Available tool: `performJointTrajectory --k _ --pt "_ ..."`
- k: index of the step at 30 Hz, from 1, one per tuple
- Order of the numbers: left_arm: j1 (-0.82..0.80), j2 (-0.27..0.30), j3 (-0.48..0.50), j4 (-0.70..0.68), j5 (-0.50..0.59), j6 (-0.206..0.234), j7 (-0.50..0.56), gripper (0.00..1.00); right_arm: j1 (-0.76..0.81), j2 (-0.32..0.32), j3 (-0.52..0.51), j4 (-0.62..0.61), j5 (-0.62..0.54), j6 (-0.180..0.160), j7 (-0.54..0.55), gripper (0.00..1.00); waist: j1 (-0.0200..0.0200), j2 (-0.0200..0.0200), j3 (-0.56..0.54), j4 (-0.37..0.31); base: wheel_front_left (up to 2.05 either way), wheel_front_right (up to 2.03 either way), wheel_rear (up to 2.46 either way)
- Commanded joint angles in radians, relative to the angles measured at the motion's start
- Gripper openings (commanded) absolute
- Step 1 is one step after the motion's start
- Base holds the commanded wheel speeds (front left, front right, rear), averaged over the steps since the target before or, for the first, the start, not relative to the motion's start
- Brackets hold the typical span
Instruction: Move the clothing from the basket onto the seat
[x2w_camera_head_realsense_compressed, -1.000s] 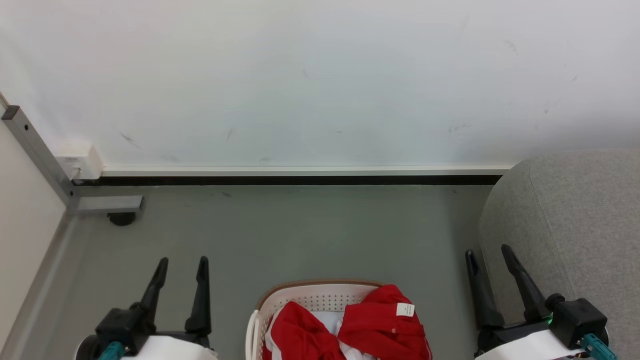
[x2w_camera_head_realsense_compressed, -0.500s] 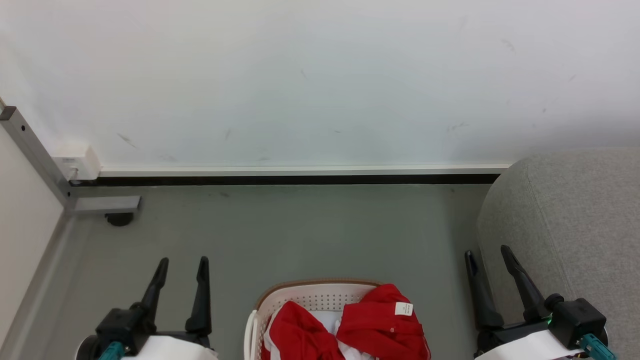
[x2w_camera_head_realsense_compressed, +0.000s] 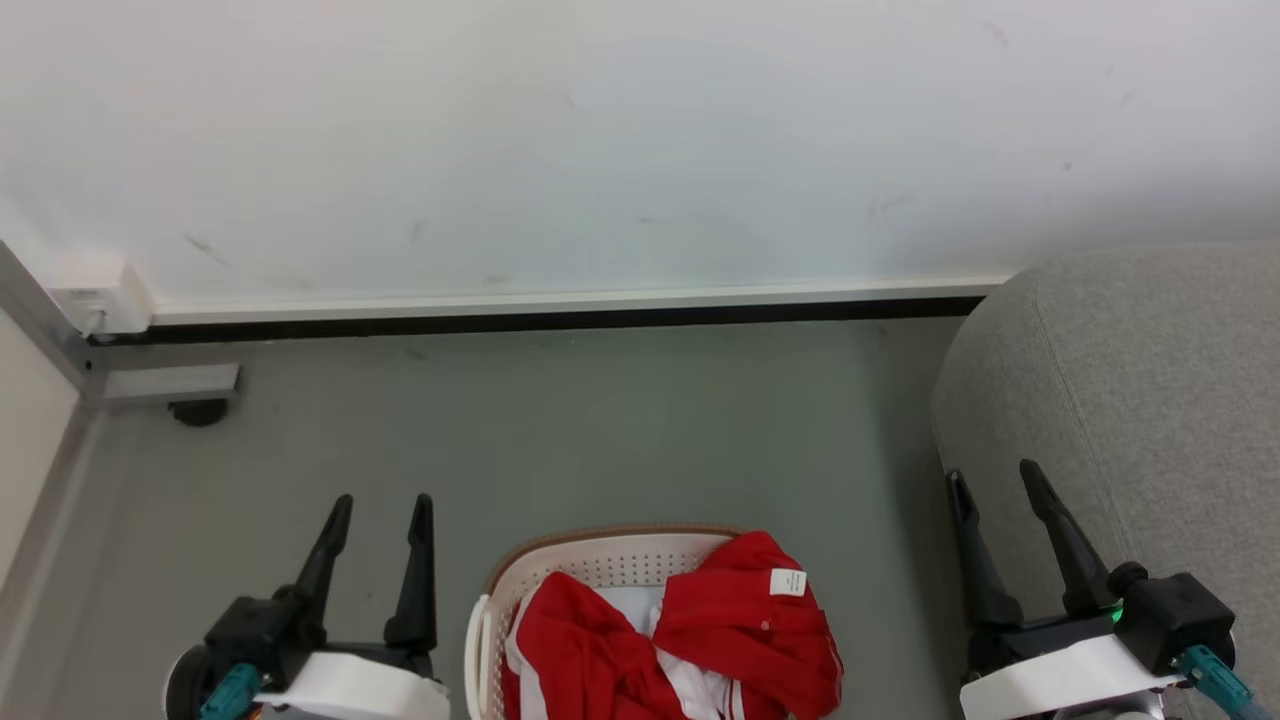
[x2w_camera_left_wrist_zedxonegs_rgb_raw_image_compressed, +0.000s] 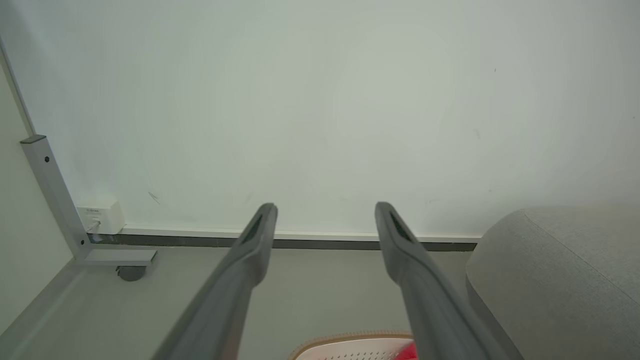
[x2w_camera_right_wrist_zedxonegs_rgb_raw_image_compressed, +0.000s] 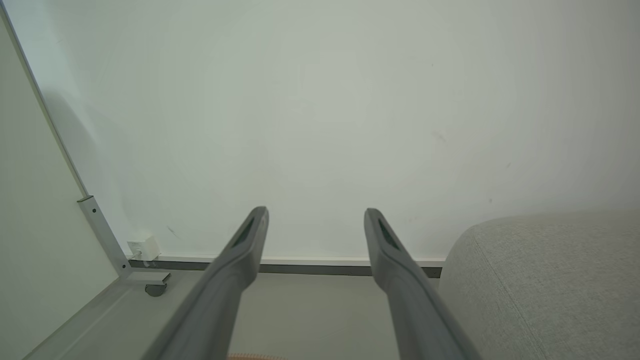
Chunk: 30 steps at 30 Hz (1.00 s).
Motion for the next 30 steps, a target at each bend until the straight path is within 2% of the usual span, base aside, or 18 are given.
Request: performJointTrajectory --k 1,8,17,23,30 --pt "-0.017 0.006 -0.002 0.003 0.002 -0.004 -0.001 1.0 -0.019 -0.005 -0.008 -0.009 -0.002 -0.002 -0.003 1.0 0.0 -0.0001 0.032 -0.02 0.0 0.0 0.0" --pt "-0.084 0.006 -0.027 0.031 0.032 -0.022 -0.001 1.0 -0.062 -0.005 -0.03 -0.034 -0.012 -0.002 -0.003 1.0 0.0 -0.0001 0.143 -0.074 0.0 0.0 0.0" --pt "-0.215 0.039 -0.094 0.169 0.06 -0.043 -0.001 1.0 -0.123 -0.005 -0.049 -0.073 0.001 -0.002 -0.003 1.0 0.0 -0.0001 0.287 -0.155 0.0 0.0 0.0" --pt "-0.328 0.075 -0.175 0.304 0.073 -0.049 -0.001 1.0 -0.165 -0.004 -0.06 -0.109 0.023 -0.002 -0.003 1.0 0.0 -0.0001 0.38 -0.204 0.0 0.0 0.0" --pt "-0.479 0.121 -0.32 0.493 0.047 -0.047 0.0 1.0 -0.219 -0.004 -0.08 -0.172 0.04 -0.002 -0.003 1.0 0.0 -0.0001 0.503 -0.261 0.0 0.0 0.0"
